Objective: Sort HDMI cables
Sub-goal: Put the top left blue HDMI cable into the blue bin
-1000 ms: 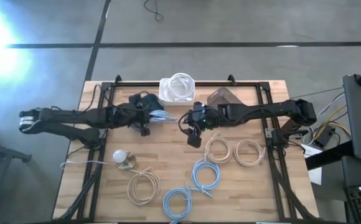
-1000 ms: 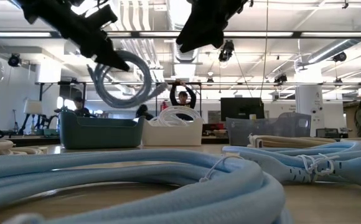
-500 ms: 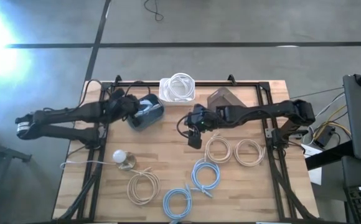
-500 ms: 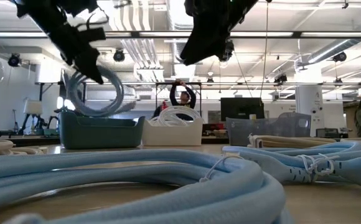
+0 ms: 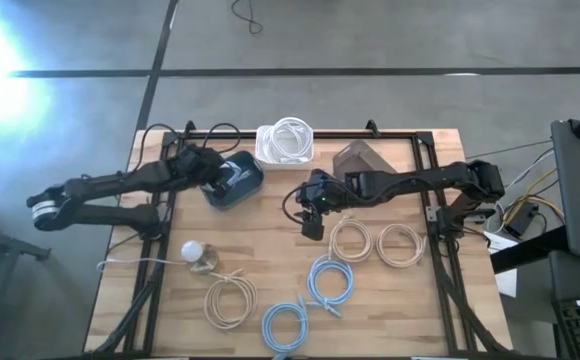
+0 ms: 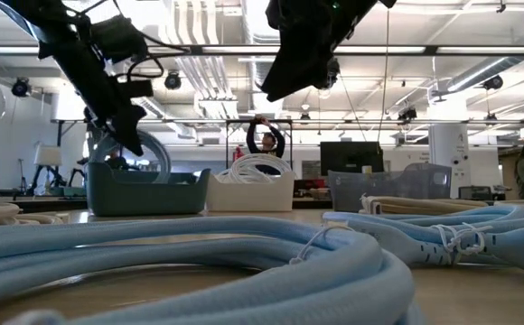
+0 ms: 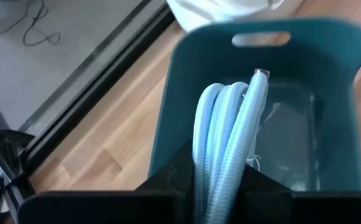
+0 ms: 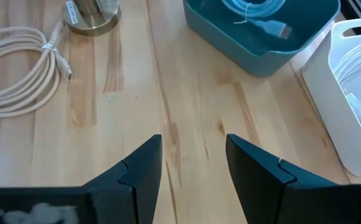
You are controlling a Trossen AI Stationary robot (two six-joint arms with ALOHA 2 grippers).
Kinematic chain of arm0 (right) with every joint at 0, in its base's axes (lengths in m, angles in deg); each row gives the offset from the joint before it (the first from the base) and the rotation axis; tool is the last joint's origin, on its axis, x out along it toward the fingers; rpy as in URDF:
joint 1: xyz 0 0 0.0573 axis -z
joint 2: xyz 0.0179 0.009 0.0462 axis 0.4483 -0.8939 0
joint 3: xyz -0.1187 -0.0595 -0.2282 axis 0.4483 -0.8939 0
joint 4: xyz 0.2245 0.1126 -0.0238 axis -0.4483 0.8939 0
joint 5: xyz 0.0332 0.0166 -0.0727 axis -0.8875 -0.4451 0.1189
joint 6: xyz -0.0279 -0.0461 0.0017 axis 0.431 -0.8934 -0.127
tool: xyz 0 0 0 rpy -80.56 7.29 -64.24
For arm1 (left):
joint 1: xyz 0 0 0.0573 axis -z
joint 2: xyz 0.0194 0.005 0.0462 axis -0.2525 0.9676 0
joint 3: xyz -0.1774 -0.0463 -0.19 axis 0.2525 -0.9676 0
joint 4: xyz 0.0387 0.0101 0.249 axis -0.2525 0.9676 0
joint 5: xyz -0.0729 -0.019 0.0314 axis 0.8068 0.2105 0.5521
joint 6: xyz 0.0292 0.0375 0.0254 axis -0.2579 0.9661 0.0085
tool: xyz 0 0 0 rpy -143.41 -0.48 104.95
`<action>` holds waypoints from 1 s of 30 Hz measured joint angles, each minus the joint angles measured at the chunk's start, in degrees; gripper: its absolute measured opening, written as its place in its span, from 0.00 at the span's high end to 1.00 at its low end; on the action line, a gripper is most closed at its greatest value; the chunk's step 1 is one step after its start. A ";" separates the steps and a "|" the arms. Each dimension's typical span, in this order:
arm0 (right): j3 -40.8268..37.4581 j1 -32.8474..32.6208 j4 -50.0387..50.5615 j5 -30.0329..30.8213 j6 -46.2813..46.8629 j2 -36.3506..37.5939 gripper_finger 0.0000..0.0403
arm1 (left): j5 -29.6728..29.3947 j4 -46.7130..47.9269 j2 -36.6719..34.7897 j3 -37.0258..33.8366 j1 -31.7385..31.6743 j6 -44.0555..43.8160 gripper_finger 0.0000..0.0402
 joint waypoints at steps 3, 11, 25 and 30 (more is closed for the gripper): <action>-0.20 0.00 -0.02 0.00 0.00 0.00 0.57 | -0.75 -0.46 0.79 -0.78 -0.21 1.64 0.90; -0.42 0.00 0.02 0.00 0.98 -0.04 0.57 | -5.74 -2.16 2.90 -1.62 -0.21 3.99 0.90; -0.42 0.00 0.02 -0.01 0.98 -0.04 0.57 | -6.39 -4.53 3.72 -1.29 -0.21 10.93 0.68; -0.42 0.00 0.04 -0.02 1.03 -0.04 0.57 | -15.15 -4.96 3.72 -0.94 -0.21 13.18 0.56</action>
